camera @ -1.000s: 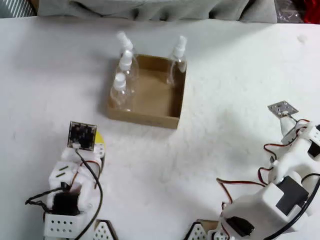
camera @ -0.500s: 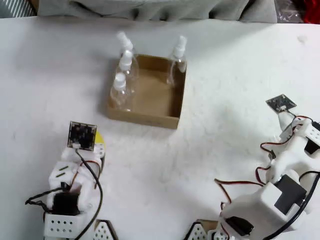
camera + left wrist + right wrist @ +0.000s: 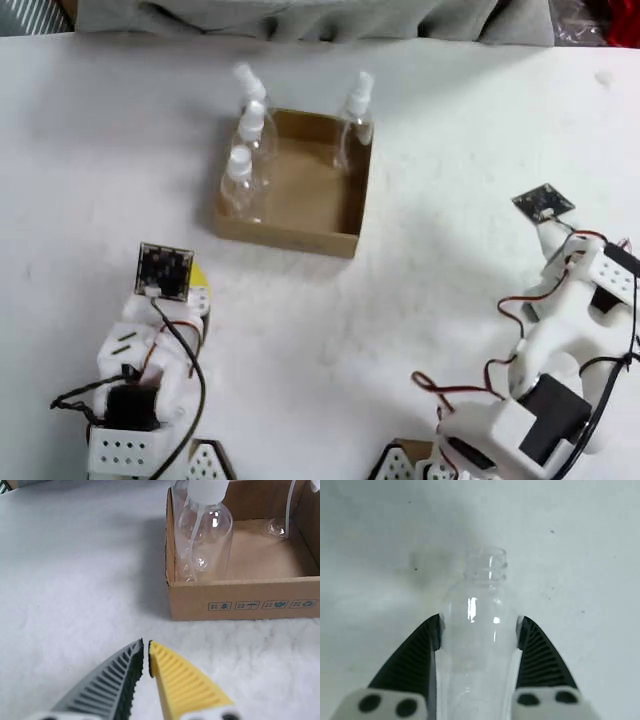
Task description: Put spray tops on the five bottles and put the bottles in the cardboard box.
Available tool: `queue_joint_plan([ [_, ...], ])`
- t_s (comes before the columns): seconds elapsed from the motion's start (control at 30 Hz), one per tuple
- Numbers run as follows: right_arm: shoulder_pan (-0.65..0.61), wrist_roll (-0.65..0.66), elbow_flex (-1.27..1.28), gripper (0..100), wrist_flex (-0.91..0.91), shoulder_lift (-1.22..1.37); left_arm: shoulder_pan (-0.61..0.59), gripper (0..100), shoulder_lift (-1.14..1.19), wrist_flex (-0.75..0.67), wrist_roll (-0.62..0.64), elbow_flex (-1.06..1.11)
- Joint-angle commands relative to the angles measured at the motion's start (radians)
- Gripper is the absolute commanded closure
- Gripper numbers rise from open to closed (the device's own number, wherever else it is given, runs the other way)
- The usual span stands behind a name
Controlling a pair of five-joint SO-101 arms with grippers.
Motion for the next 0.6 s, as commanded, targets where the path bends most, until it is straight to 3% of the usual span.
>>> queue_joint_plan([
  [0.0,-0.059,-0.129,-0.044,98.2,0.085,-0.074,-0.044,98,-0.027,-0.006,-0.008,-0.003],
  [0.1,-0.085,-0.132,-0.041,98.2,0.110,-0.116,-0.101,98,-0.027,0.023,-0.005,-0.055],
  [0.23,-0.093,-0.130,-0.040,98.2,0.136,-0.150,-0.156,98,-0.027,0.222,-0.008,-0.215],
  [0.37,-0.093,-0.129,-0.040,98.2,0.136,-0.151,-0.157,98,-0.025,0.430,-0.143,-0.390],
  [0.57,-0.085,-0.129,-0.038,98.2,0.131,-0.148,-0.159,98,0.139,0.528,-0.330,-0.479],
])
